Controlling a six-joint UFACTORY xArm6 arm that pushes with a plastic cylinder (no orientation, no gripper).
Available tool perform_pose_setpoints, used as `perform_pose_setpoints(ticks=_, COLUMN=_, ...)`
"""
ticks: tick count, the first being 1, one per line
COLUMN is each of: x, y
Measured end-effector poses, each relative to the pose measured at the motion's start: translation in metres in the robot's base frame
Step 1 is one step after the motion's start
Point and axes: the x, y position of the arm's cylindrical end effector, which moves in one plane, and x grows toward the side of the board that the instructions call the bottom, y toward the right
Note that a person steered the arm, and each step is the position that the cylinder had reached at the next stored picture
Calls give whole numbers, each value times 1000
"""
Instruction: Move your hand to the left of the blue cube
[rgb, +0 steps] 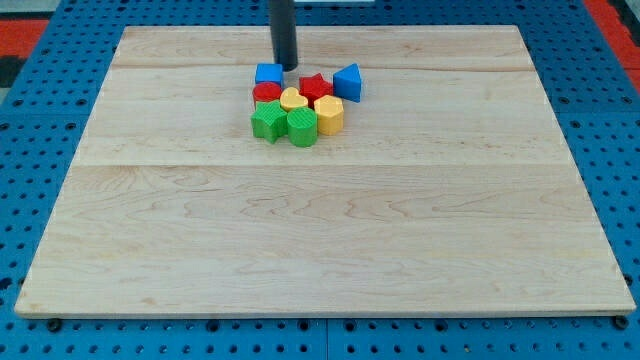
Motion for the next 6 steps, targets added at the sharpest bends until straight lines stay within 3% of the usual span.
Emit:
perform_pose_setpoints(ticks=1, x=1, y=6)
perform_pose_setpoints(ticks=3, x=-9, y=-105)
perform_pose_setpoints(ticks=5, x=48, y=-72)
perform_pose_setpoints(ticks=6, x=30, y=-91)
